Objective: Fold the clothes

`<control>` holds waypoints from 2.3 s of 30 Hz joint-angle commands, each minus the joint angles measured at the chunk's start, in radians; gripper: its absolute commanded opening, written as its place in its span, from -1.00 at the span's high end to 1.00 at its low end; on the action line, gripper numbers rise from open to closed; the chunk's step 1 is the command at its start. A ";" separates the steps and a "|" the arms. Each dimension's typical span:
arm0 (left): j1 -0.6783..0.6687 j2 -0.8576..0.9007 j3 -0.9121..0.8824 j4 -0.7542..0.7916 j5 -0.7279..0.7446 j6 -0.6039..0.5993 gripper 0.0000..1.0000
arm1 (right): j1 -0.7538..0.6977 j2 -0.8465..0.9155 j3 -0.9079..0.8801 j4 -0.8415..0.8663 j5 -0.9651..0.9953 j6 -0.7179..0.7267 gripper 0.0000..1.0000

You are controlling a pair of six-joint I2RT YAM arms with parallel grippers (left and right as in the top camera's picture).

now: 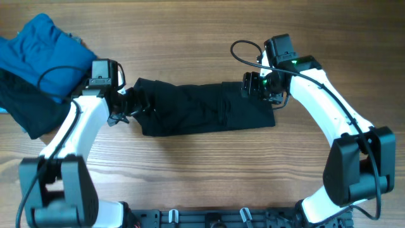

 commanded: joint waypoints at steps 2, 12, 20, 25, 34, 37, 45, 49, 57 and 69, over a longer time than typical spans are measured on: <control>-0.002 0.134 0.010 0.056 0.204 0.060 -0.89 | 0.002 -0.019 0.018 -0.005 0.038 -0.014 -0.53; 0.002 0.254 0.010 0.116 0.296 0.095 0.62 | 0.002 -0.019 0.018 -0.025 0.047 -0.018 -0.55; 0.021 0.134 0.130 -0.097 -0.077 0.044 0.92 | -0.051 -0.019 0.018 -0.100 0.254 -0.018 -0.55; 0.030 0.032 0.304 -0.254 -0.231 0.044 0.92 | -0.171 -0.019 0.018 -0.117 0.254 -0.074 -0.56; -0.231 0.045 0.455 -0.309 0.013 -0.036 0.86 | -0.247 -0.019 0.018 -0.159 0.253 -0.095 -0.59; -0.370 0.096 0.455 -0.268 0.013 -0.089 0.83 | -0.247 -0.019 0.018 -0.163 0.253 -0.100 -0.59; -0.580 0.239 0.455 -0.164 0.013 -0.092 0.67 | -0.247 -0.019 0.018 -0.165 0.246 -0.117 -0.60; -0.584 0.241 0.455 -0.160 0.045 -0.113 0.05 | -0.247 -0.019 0.018 -0.165 0.246 -0.118 -0.61; -0.386 0.051 0.622 -0.205 0.020 -0.005 -0.36 | -0.226 -0.019 0.018 -0.124 -0.594 -0.570 -0.59; -0.206 0.342 0.618 -0.234 0.119 -0.003 -0.57 | 0.177 0.095 0.009 0.087 -0.607 -0.402 -0.13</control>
